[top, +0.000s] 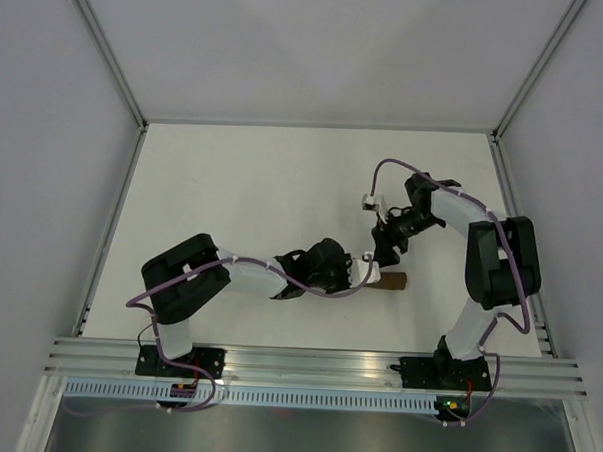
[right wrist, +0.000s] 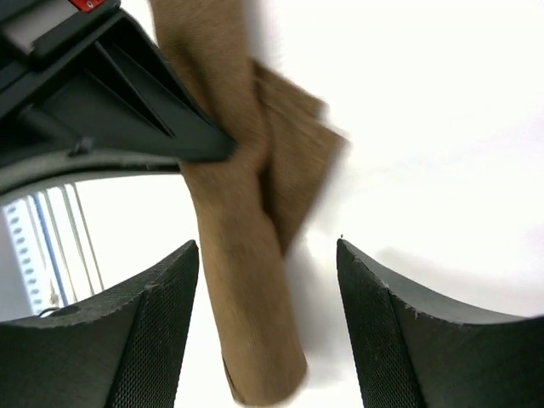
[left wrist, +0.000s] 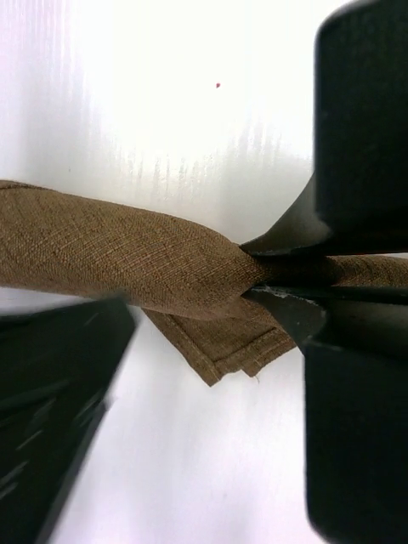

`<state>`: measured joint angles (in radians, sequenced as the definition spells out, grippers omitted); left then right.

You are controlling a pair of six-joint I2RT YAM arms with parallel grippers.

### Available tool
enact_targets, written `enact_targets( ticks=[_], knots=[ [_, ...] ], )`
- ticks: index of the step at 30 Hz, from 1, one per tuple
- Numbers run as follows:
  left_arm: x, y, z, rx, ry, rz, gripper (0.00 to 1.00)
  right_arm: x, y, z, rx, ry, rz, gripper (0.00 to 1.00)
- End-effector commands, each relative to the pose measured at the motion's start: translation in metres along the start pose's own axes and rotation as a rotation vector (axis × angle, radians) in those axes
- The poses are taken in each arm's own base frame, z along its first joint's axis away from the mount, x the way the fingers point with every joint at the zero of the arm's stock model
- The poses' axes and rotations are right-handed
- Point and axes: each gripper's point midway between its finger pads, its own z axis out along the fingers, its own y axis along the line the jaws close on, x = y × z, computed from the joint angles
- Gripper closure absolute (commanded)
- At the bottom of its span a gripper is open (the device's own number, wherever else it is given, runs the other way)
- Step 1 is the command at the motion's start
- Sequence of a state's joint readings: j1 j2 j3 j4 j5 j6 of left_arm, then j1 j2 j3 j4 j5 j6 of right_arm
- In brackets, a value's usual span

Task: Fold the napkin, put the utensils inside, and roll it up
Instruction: Roll the napkin with the utensil

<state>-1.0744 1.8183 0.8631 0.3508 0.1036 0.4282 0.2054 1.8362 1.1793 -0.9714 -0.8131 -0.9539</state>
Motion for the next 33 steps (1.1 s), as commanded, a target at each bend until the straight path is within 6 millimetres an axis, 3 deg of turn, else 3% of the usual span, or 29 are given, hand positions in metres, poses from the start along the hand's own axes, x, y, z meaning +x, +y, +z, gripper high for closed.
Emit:
enact_targets(
  ticks=[1,3,7,8,10,11,13,14,18,27,33],
  knots=[
    [0.029,-0.028,-0.014,0.194,0.123,-0.198,0.98,-0.036,-0.007,-0.039,0.09,-0.181,-0.055,0.28],
    [0.021,-0.028,-0.014,0.242,0.114,-0.244,0.98,-0.035,-0.006,-0.053,0.102,-0.239,-0.052,0.28],
    [0.024,-0.026,-0.017,0.338,0.161,-0.35,0.96,-0.033,0.008,-0.074,0.209,-0.296,-0.165,0.28],
    [0.027,-0.027,-0.016,0.365,0.191,-0.381,0.96,-0.026,0.01,-0.069,0.231,-0.304,-0.184,0.28],
    [0.027,-0.028,-0.017,0.419,0.202,-0.428,0.95,-0.028,0.018,-0.078,0.322,-0.317,-0.258,0.26],
    [0.02,-0.023,-0.015,0.434,0.194,-0.445,0.94,-0.021,0.018,-0.073,0.35,-0.319,-0.277,0.26],
    [0.028,-0.029,-0.016,0.497,0.23,-0.507,0.93,-0.024,0.026,-0.08,0.431,-0.325,-0.357,0.26],
    [0.023,-0.025,-0.014,0.509,0.22,-0.524,0.91,-0.018,0.024,-0.073,0.466,-0.304,-0.373,0.26],
    [0.031,-0.027,-0.011,0.586,0.256,-0.619,0.9,-0.014,0.031,-0.062,0.572,-0.254,-0.49,0.26],
    [0.037,-0.018,-0.003,0.667,0.289,-0.755,0.86,-0.005,0.03,-0.004,0.607,-0.099,-0.654,0.26],
    [0.036,-0.015,0.0,0.688,0.298,-0.78,0.82,-0.004,0.026,0.017,0.624,-0.034,-0.692,0.27]
  ],
)
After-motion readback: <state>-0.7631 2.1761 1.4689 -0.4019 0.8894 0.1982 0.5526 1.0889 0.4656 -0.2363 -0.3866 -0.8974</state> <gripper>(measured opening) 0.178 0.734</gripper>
